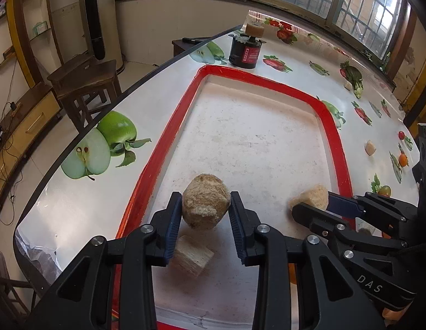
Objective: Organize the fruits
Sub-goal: 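Open the left tool to drop the ball in the tray while the right tool releases the block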
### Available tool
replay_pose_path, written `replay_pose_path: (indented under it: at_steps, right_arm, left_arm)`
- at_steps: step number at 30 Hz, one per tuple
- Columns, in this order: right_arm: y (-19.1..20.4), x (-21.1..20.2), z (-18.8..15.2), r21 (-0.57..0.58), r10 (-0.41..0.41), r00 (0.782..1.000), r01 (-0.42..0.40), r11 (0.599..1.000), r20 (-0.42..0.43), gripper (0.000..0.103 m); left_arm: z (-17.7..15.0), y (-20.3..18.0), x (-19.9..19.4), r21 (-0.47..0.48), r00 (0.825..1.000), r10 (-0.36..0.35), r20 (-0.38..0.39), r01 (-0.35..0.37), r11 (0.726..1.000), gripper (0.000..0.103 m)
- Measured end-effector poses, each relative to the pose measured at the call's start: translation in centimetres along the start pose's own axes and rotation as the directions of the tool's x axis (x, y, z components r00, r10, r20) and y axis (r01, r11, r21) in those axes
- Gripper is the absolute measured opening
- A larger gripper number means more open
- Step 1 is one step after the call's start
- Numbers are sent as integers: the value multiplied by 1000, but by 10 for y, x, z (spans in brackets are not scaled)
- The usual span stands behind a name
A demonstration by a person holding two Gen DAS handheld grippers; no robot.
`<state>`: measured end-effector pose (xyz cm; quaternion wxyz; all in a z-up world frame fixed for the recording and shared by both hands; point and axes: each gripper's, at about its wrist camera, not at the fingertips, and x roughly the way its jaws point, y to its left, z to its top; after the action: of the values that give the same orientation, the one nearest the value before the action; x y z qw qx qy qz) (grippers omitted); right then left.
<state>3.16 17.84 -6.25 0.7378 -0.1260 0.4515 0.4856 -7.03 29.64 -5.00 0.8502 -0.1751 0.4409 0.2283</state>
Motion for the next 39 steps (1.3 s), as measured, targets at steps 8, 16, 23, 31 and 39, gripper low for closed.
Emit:
replay_pose_path:
  at_steps: [8,16,23,31,39]
  right_arm:
    - [2,7,3,-28,-23,1000,23,999,-9,36]
    - [7,-9,2,-53,-33,999,34,998,22,52]
    - [2,-37,-5,-36,-22,998,25,999,62,53]
    - [-19,-78,-21,13,-53,992,52,999,117,54]
    - [-53,-106,-42,91,-100,985,88,992,140,55]
  left_arm:
    - [-7,5,6,-6,1000,14,-25,-14,1000,37]
    - [-10,8,-4,-3,999,32,-18,-32,999,54]
    - [-15,-3,-11,36,998,57,-15,-56,998,64]
    - [-15,-14,-24,46,999,34,5,-34,998,64]
    - [-16,-43,-35,86,1000,-21,18,19,996,63]
